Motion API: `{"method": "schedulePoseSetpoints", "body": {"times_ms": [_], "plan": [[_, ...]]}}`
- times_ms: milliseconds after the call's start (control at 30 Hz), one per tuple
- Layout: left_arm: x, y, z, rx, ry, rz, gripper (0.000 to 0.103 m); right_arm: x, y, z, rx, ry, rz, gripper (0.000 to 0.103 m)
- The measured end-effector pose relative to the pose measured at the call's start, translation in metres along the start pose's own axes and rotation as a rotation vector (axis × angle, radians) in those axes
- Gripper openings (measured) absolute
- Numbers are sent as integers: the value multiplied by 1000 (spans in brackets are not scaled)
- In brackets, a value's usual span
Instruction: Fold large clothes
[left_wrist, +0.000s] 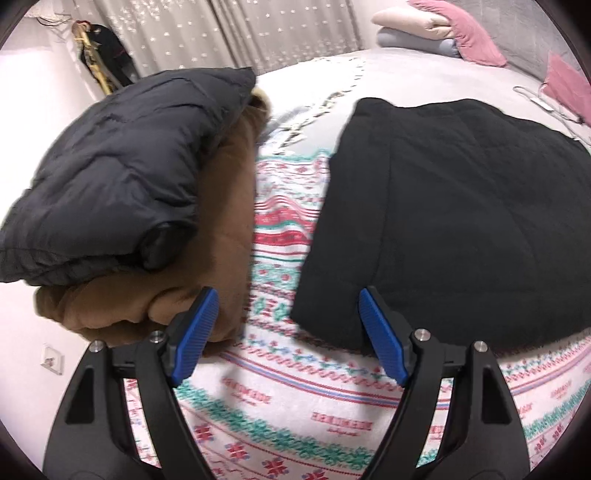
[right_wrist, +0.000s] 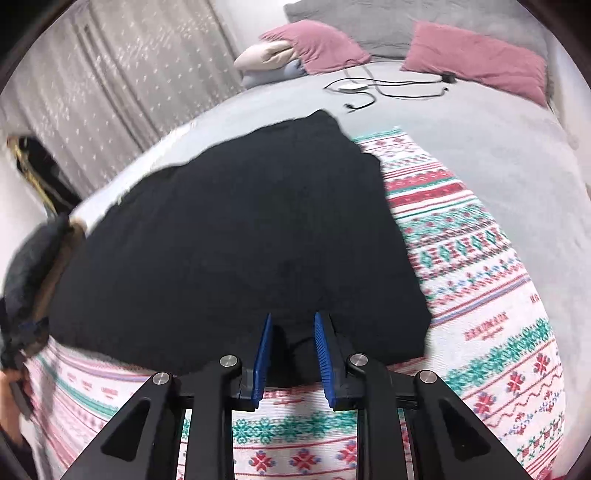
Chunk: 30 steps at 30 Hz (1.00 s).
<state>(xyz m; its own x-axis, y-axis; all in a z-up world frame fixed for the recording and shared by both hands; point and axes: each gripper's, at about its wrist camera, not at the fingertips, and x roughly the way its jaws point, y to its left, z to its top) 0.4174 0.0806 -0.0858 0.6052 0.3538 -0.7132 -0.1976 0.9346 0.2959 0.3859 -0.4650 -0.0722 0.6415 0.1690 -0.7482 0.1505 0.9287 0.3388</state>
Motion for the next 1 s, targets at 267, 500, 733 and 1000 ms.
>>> {"method": "schedulePoseSetpoints", "body": {"times_ms": [267, 500, 733, 1000], "plan": [[-45, -27, 12, 57, -85, 60, 76, -35, 9, 3, 77, -55, -6, 40], [-99, -148, 3, 312, -129, -249, 76, -12, 51, -9, 126, 114, 155, 51], [-81, -233, 14, 403, -66, -300, 77, 0, 19, -30, 265, 172, 230, 52], [-54, -266, 57, 452, -91, -227, 80, 0, -18, -39, 385, 73, 288, 54]]}}
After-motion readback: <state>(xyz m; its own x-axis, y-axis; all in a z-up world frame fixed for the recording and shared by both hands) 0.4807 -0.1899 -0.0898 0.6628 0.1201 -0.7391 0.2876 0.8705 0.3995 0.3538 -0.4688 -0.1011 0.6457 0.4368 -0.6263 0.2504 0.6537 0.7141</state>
